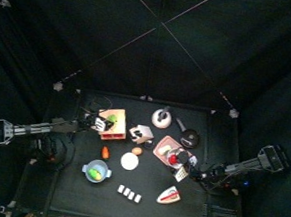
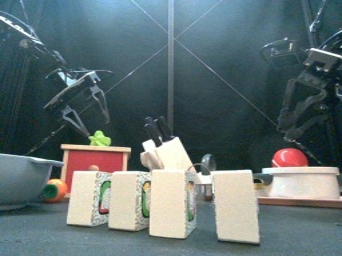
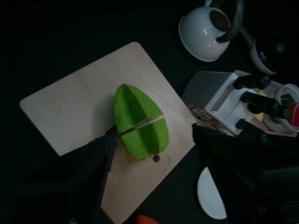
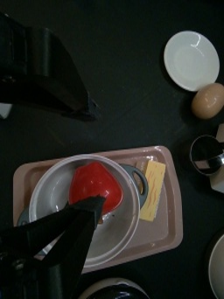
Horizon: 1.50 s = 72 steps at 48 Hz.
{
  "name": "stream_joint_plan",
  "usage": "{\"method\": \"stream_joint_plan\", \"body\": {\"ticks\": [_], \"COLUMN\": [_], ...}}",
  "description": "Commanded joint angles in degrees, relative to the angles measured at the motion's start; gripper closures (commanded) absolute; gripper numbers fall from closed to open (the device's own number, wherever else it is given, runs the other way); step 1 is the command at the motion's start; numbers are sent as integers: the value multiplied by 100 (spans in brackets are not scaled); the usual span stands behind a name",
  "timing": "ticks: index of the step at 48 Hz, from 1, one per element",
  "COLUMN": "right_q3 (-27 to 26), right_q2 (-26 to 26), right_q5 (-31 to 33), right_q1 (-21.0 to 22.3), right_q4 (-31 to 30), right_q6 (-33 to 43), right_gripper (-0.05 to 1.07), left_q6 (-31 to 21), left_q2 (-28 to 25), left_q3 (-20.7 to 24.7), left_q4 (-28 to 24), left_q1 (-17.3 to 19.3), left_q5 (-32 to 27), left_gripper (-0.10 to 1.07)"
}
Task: Grab egg
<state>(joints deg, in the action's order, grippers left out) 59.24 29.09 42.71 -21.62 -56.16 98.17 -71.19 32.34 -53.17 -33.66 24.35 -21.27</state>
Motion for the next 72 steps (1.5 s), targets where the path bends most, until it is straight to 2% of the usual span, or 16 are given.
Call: {"method": "stream_joint_plan", "body": {"ticks": [1, 10, 15, 25, 32, 42, 49, 63, 72], "right_q3": [-44, -44, -26, -18, -26, -18, -26, -18, -18], "right_q2": [70, 70, 70, 70, 70, 70, 70, 70, 70], "right_q5": [-9, -9, -9, -9, 0, 0, -9, -9, -9], "right_q1": [-9, -9, -9, -9, -9, -9, -9, -9, -26], "right_q4": [-18, 105, 105, 97, 105, 114, 105, 114, 114], "right_q6": [0, -9, -9, -9, -9, -9, -9, -9, -9], "right_gripper": [4, 4, 4, 4, 4, 4, 4, 4, 4], "left_q6": [9, -9, -44, -62, -62, -62, -62, -62, -79], "left_q2": [272, 826, 879, 501, 44, -782, -1459, -2496, -2883], "left_q3": [-9, -264, -369, -404, -360, -229, 18, 457, 519], "left_q4": [-18, -26, 9, 167, 264, 466, 536, 782, 1090], "left_q1": [-105, -721, -1195, -2145, -2522, -2637, -2646, -2637, -2628], "left_q5": [44, 70, 88, 483, 923, 1354, 1362, 1318, 1345], "left_gripper": [-3, -3, -3, -3, -3, -3, -2, -2, -2]}}
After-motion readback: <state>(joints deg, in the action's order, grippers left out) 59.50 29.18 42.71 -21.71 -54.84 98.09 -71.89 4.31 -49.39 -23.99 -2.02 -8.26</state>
